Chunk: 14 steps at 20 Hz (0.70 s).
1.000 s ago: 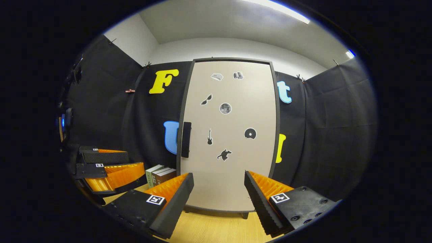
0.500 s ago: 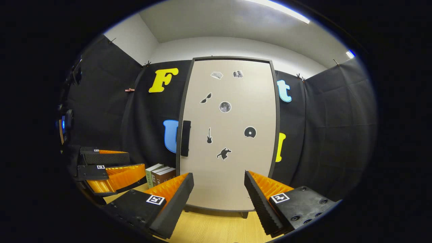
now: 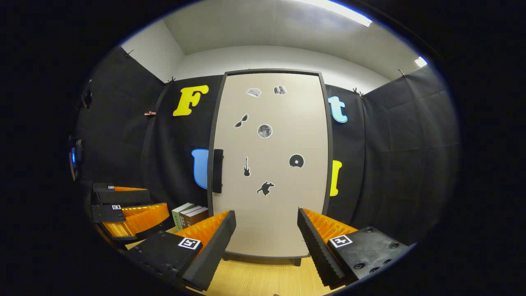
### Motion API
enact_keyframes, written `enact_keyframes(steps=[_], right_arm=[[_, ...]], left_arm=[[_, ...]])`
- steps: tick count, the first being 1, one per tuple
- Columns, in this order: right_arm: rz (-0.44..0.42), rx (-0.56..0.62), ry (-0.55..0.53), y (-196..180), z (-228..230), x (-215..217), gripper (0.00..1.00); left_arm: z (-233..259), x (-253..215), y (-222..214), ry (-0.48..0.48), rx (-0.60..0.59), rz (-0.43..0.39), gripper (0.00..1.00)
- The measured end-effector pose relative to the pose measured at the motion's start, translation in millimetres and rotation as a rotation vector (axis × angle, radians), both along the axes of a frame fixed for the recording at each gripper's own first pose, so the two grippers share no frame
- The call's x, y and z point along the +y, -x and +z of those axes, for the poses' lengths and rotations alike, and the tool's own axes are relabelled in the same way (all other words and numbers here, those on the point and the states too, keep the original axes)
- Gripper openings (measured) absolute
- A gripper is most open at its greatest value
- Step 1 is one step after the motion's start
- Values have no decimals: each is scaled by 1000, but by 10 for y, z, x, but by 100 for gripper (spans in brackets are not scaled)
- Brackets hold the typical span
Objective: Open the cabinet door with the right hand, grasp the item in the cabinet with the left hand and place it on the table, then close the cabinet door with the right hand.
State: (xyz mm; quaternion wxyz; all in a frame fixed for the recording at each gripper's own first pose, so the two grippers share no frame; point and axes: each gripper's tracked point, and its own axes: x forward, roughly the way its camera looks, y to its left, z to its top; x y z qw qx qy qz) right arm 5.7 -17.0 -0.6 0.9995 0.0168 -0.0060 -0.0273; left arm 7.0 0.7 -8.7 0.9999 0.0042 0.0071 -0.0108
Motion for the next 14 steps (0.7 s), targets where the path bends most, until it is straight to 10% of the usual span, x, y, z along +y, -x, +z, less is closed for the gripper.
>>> enact_keyframes(steps=[14], right_arm=[[126, -29, 42, -523, 43, 707, 97]], left_arm=[[-42, 603, 244, -4, 15, 108, 95]])
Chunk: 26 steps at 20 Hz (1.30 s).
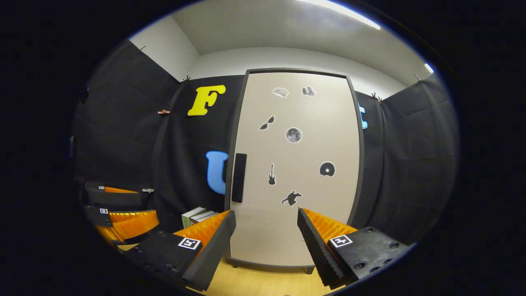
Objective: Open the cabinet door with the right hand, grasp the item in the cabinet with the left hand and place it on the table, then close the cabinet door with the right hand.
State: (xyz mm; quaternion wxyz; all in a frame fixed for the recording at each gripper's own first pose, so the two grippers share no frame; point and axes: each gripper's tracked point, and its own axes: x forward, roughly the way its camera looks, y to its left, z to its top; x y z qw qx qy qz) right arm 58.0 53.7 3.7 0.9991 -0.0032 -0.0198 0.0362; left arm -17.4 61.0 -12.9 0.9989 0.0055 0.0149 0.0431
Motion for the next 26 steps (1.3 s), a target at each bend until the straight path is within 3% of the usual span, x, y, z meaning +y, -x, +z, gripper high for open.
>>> enact_keyframes(steps=[4, 9, 21, 24, 26], right_arm=[[60, -27, 2, -239, 39, 323, 97], [69, -62, 60, -654, 104, 597, 97], [-57, -56, -8, -1566, 69, 706, 96], [-85, -44, -49, -1731, 5, 662, 87], [-103, -42, -79, -1830, -19, 625, 87]], left_arm=[[-49, 250, 78, 15, 11, 44, 95], [-103, 575, 196, 23, 28, 110, 95], [22, 1142, 425, -3, 41, 242, 95], [51, 1247, 441, -6, 46, 263, 95], [52, 1317, 428, -5, 50, 278, 94]])
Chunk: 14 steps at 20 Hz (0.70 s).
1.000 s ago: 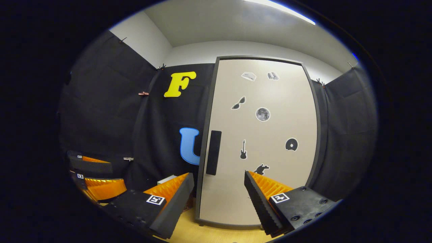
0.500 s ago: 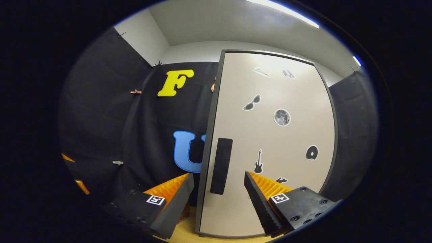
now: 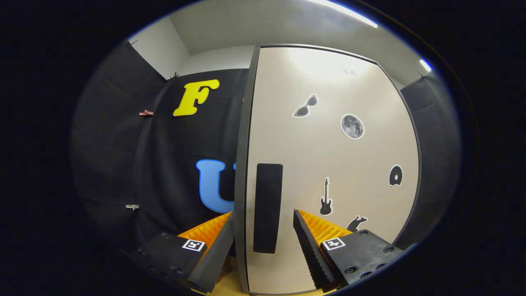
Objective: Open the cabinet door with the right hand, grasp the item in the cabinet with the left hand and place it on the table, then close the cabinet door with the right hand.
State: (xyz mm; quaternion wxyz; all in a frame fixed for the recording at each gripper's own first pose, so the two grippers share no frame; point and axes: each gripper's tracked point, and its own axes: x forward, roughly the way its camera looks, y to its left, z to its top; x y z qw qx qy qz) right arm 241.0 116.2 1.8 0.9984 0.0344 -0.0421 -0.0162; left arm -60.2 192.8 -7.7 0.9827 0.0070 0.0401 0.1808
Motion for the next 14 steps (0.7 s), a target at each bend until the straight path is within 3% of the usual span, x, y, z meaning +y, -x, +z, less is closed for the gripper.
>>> enact_keyframes(steps=[4, 5, 8, 9, 11, 12, 13, 14], right_arm=[[-68, 1, -77, -150, -8, -151, 89], [-74, -6, -89, -164, 16, -147, 72], [-65, -30, -59, -157, 77, -44, 69], [-73, -32, -32, -172, 71, -8, 53], [-98, -35, 1, -159, 66, -16, 37], [-92, -31, -20, -142, 71, -12, 37], [-87, -25, -47, -172, 54, -14, 24], [-71, -25, -63, -168, 75, -29, 29]], left_arm=[[-20, 113, -47, 6, 10, 21, 95], [-17, 123, -53, 9, 6, 23, 95], [-44, 133, -61, 17, 8, 24, 94], [-45, 121, -65, 19, 10, 23, 95], [-33, 134, -44, 16, 7, 26, 95], [-15, 151, -28, 17, 3, 32, 95], [-23, 176, 7, 20, -2, 42, 95], [-29, 199, 26, 26, -6, 51, 95]])
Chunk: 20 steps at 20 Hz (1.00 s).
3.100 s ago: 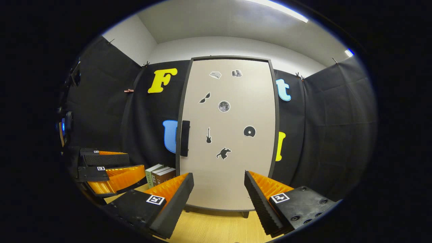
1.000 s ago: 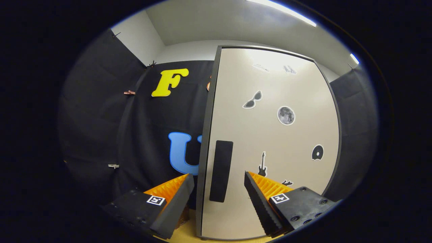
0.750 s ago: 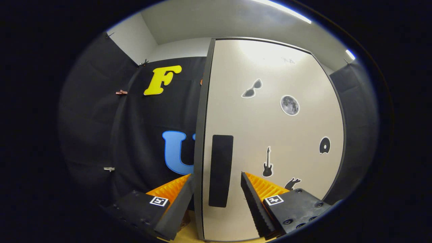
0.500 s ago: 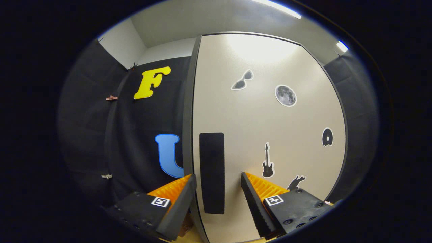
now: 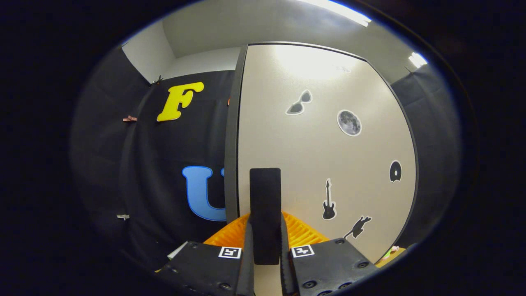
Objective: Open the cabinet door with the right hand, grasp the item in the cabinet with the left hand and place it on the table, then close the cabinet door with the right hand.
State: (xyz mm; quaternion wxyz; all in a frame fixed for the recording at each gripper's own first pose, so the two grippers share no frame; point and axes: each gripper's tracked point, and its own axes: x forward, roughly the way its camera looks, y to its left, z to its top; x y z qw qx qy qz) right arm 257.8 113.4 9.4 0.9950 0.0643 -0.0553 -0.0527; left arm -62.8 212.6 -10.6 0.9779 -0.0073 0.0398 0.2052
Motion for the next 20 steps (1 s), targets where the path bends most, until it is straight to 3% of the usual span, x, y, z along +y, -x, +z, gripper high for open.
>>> enact_keyframes(steps=[1, 2, 3, 8, 14, 20], right_arm=[[4, -6, 4, 10, 15, -9, 23], [1, -8, 12, -4, 21, -24, 29], [-2, -7, 18, 3, 28, -18, 19], [22, 22, 15, 102, 19, -1, 19], [100, 81, 57, 452, 2, 14, 19], [173, 88, 38, 725, 11, -108, 19]], left_arm=[[-14, 10, 25, 11, -2, 7, 95], [-30, 19, 53, 22, -5, 11, 95], [-26, 19, 74, 31, -8, 14, 95], [42, -16, 218, 13, -26, 20, 95], [-13, -276, 493, 32, -28, -44, 95], [12, -620, 435, 35, -39, -158, 94]])
